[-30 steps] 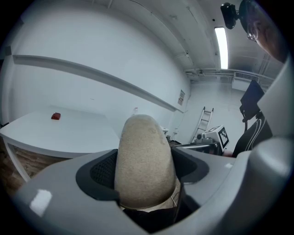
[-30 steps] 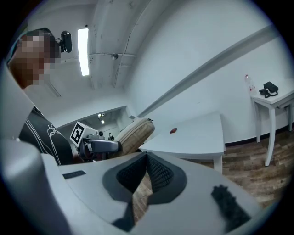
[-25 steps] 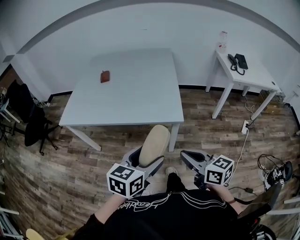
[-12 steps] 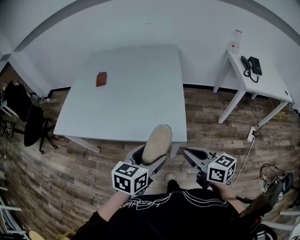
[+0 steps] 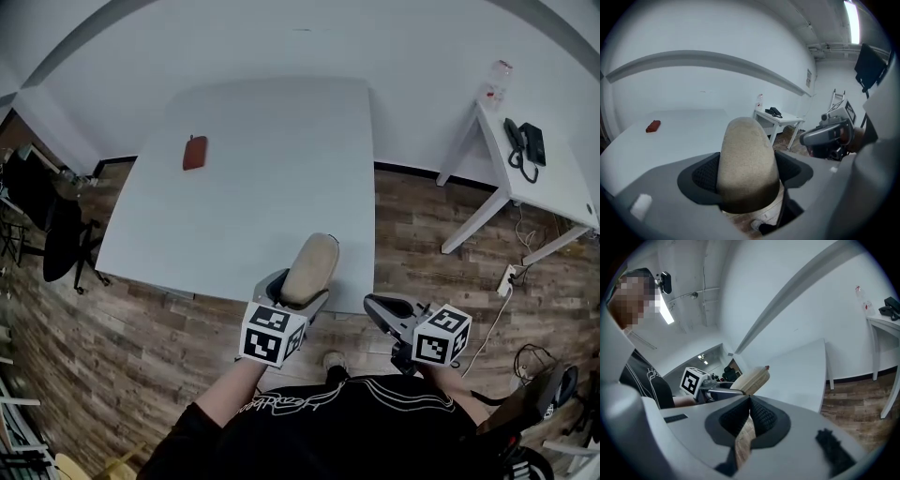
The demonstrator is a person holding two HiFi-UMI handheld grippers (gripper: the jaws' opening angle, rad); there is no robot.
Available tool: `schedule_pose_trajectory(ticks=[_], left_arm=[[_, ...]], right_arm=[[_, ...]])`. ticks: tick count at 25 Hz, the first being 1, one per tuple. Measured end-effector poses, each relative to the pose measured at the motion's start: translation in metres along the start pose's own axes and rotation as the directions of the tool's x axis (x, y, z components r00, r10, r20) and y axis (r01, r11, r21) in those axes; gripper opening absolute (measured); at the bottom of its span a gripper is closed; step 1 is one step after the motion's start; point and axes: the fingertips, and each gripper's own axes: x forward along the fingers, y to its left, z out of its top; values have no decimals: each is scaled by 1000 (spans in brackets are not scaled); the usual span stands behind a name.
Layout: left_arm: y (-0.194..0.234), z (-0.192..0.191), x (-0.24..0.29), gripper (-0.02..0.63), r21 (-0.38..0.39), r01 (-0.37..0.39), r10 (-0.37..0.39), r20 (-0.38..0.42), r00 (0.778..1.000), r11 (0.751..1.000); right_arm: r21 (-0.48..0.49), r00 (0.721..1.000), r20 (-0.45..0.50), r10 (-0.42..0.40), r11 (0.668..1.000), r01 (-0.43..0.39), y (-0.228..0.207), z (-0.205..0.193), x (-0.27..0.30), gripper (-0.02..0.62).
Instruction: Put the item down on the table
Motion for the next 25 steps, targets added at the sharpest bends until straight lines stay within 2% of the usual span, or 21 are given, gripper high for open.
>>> schedule_pose_trajectory(ticks=[4,9,15,19,25], left_arm=[[26,-20,42,371,34,-46,48,-76,996,998],[51,-52,84,370,-3,-66,65,-174,983,998],[62,-80,104,371,1,-92,89,-248,964,996],[64,-86,106,373,-14,-97,91,-242,966,995],[65,-85,108,377,16,-95,96,-225,970,995]], right_arm=[[17,1000,-22,4,1000,-3,-19,3,9,8],[42,998,-56,0,999,2,-39,-1,16,8],[63,997,-82,-2,998,8,-51,-7,21,8],[66,995,-97,3,998,3,-51,-10,25,8],[76,994,-104,14,997,-6,-45,-18,30,9]])
